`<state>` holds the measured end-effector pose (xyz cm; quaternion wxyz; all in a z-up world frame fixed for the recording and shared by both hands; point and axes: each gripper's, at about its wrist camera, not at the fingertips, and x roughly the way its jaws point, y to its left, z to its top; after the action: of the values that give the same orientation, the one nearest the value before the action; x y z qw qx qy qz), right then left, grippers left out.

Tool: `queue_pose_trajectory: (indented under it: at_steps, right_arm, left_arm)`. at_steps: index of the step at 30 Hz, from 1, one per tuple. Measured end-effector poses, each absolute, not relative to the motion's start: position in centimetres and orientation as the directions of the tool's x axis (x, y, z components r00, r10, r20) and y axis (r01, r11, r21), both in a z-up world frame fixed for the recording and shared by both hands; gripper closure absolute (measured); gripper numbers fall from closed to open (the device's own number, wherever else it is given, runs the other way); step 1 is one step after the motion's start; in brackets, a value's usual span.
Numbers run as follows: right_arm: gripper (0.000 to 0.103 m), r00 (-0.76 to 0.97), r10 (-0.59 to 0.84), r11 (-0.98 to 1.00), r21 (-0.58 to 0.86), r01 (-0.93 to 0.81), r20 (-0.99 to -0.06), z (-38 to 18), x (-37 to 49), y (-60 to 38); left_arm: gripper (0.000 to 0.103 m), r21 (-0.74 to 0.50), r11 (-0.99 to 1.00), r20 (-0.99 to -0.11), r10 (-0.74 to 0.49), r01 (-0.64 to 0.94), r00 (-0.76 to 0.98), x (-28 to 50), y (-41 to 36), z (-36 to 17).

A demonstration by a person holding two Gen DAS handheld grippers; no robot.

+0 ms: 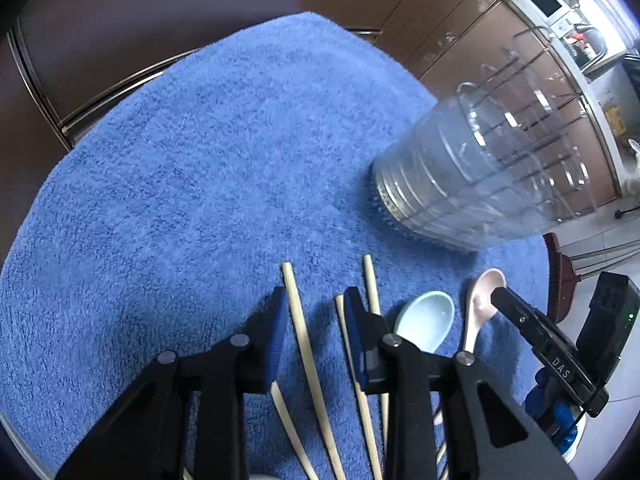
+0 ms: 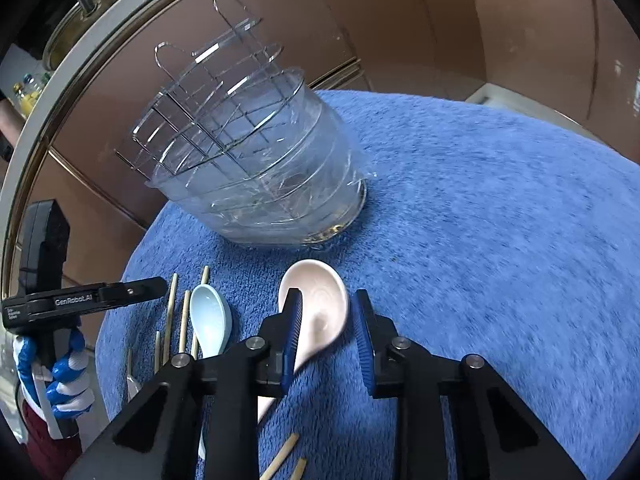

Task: Organize utensils
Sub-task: 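Grasp the pink spoon with the right tool while the left tool grasps a wooden chopstick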

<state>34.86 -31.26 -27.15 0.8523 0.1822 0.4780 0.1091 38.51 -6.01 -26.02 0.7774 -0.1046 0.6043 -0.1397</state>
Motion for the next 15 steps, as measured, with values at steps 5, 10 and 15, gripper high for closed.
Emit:
queue_pose_trajectory:
  at_steps: [5, 10, 15]
  right_arm:
    - [0.096, 0.494, 0.361, 0.922, 0.383, -0.06, -0.791, -28.1, 36.3, -30.5]
    - [0.096, 0.512, 0.353, 0.93, 0.355, -0.098, -0.783, -27.9, 36.0, -30.1]
    - [0.097, 0.578, 0.33, 0.938, 0.326, -0.115, -0.746, -25.4, 33.6, -29.6]
  left_arm:
    - [0.088, -0.298, 0.953, -0.933, -0.301, 0.044, 0.198, 39.1, -6.4, -27.1]
    - [0.097, -0.295, 0.955, -0.934, -0.287, -0.004, 0.215, 39.2, -5.7, -27.3]
    - [0.098, -0.347, 0.938, -0.899, -0.334, 0.003, 0.284, 37.0, -3.5, -25.8]
